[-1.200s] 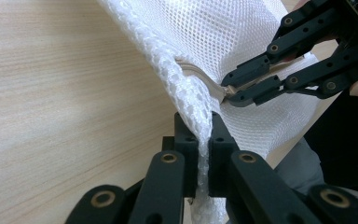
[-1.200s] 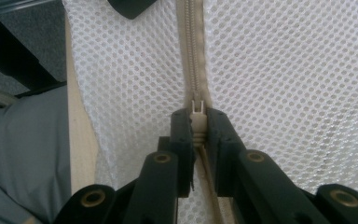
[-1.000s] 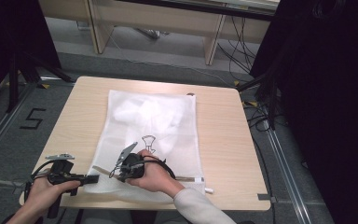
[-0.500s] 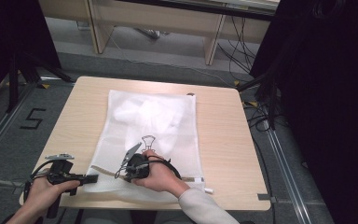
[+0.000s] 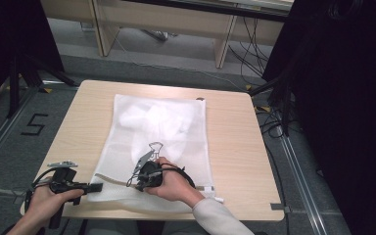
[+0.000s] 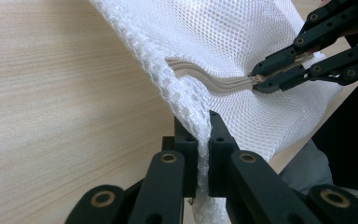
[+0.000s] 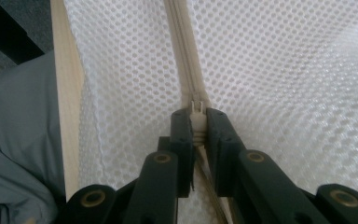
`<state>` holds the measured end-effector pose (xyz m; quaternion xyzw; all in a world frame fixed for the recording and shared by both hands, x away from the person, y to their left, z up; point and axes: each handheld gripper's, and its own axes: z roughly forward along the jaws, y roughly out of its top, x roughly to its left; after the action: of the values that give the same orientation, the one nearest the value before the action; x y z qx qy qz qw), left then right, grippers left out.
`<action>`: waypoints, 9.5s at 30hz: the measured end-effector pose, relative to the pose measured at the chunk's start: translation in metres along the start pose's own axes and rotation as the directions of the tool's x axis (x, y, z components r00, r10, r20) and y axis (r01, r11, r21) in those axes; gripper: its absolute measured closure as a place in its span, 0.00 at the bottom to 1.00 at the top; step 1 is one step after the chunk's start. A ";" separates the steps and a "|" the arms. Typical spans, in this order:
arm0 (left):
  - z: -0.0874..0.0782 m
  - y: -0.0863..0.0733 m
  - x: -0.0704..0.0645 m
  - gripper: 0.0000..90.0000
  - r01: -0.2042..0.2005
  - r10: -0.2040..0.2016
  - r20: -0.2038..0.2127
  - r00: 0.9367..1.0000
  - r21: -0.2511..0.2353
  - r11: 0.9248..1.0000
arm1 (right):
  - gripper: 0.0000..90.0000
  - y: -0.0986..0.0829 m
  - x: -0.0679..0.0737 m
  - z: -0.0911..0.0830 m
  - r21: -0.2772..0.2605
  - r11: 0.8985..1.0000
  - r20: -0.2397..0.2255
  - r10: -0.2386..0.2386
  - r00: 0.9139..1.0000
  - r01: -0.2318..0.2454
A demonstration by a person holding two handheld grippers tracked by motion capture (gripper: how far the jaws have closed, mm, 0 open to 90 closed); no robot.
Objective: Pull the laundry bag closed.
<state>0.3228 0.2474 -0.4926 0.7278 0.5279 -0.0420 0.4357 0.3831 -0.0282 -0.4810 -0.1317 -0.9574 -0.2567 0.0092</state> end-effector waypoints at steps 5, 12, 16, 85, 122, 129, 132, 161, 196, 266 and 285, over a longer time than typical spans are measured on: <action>0.000 0.000 0.001 0.95 -0.004 0.004 0.007 1.000 0.014 1.000 | 0.92 -0.005 -0.003 -0.005 0.007 1.000 -0.008 0.000 1.000 0.000; 0.000 0.000 0.000 0.95 -0.006 0.006 0.004 1.000 0.013 1.000 | 0.92 -0.008 -0.004 -0.010 -0.002 1.000 -0.009 -0.005 1.000 0.005; 0.000 0.000 0.000 0.95 -0.001 0.001 -0.007 1.000 -0.003 1.000 | 0.92 -0.010 -0.004 -0.010 0.009 1.000 0.003 0.011 1.000 -0.011; 0.000 -0.001 0.002 0.95 -0.008 0.008 -0.009 1.000 0.019 1.000 | 0.92 -0.053 -0.017 -0.040 0.031 0.998 0.029 0.053 0.998 -0.054; 0.000 -0.001 0.002 0.95 -0.008 0.008 -0.010 1.000 0.017 1.000 | 0.92 -0.069 -0.023 -0.053 0.027 0.996 0.056 0.083 0.995 -0.085; 0.000 -0.001 0.002 0.95 -0.007 0.007 -0.009 1.000 0.018 1.000 | 0.92 -0.070 -0.022 -0.054 0.027 0.996 0.055 0.082 0.995 -0.084; 0.000 -0.001 0.002 0.95 -0.008 0.008 -0.013 1.000 0.018 1.000 | 0.92 -0.071 -0.024 -0.056 0.028 0.996 0.056 0.084 0.995 -0.085; 0.002 -0.002 0.003 0.95 -0.008 0.008 -0.014 1.000 0.025 1.000 | 0.92 -0.085 -0.028 -0.064 0.022 0.993 0.066 0.111 0.992 -0.113; 0.002 -0.002 0.003 0.95 -0.011 0.011 -0.016 1.000 0.027 1.000 | 0.92 -0.098 -0.031 -0.072 0.016 0.991 0.074 0.131 0.989 -0.133; 0.002 -0.002 0.002 0.95 -0.005 0.005 -0.013 1.000 0.025 1.000 | 0.92 -0.120 -0.037 -0.087 0.026 0.985 0.102 0.166 0.981 -0.169; 0.003 -0.002 0.002 0.95 -0.005 0.005 -0.013 1.000 0.023 1.000 | 0.92 -0.126 -0.039 -0.095 0.019 0.983 0.114 0.180 0.977 -0.183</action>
<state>0.3233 0.2472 -0.4961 0.7343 0.5282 -0.0422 0.4242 0.3835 -0.1896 -0.4636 -0.2327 -0.9441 -0.2330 -0.0189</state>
